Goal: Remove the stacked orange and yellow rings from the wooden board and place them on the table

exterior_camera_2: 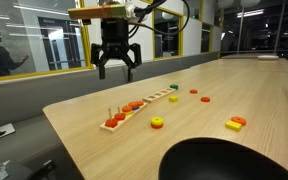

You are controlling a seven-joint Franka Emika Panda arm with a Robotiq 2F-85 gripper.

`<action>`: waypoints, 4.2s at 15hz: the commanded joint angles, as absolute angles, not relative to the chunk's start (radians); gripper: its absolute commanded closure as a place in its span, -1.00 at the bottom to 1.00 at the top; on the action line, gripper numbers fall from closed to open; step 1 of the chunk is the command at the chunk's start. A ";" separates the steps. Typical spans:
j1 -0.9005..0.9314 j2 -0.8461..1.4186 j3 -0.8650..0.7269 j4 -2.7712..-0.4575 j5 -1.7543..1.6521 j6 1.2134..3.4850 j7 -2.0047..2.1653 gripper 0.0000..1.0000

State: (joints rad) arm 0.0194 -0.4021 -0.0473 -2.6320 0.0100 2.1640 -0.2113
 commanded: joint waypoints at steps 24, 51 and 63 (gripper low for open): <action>0.030 -0.011 -0.031 -2.625 0.171 2.644 -0.348 -1.00; 0.024 -0.033 -0.026 -2.615 0.145 2.691 -0.345 0.63; 0.011 -0.081 -0.041 -2.594 0.106 2.691 -0.330 0.64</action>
State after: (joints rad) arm 0.0285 -0.0540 -0.0384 -2.5973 0.1364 2.6793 -0.3428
